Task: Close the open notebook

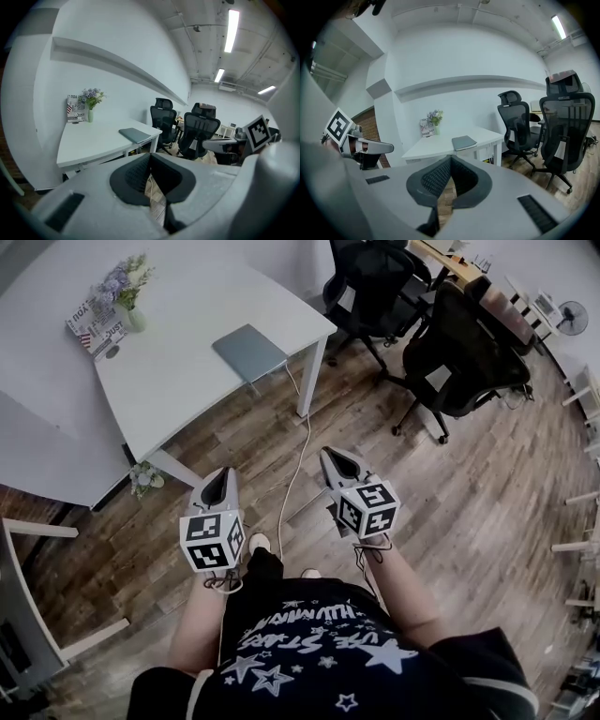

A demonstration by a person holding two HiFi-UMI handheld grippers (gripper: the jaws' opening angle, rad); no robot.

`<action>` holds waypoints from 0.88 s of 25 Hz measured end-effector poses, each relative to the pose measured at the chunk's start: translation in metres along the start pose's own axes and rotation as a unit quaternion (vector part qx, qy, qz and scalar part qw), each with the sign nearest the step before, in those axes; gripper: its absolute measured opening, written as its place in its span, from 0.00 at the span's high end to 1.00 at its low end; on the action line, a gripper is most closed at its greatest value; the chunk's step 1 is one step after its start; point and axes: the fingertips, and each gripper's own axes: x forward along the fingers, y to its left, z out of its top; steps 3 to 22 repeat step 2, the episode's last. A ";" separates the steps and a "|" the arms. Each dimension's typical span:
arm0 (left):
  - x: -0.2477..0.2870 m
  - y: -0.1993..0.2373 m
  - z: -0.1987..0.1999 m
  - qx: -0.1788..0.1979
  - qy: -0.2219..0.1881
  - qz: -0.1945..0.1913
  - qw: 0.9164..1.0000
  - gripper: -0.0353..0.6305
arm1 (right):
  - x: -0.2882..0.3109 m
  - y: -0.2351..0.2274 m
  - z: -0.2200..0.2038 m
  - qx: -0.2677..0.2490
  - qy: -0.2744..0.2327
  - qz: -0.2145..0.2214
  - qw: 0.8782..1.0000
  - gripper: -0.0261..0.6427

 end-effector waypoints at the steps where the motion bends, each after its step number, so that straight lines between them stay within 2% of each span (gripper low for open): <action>1: -0.005 -0.009 -0.002 -0.002 -0.001 -0.001 1.000 0.92 | -0.009 -0.002 -0.002 0.000 0.000 0.001 1.000 0.96; 22: -0.010 -0.017 -0.005 -0.003 -0.002 -0.003 1.000 0.92 | -0.018 -0.004 -0.005 0.001 0.000 0.002 1.000 0.96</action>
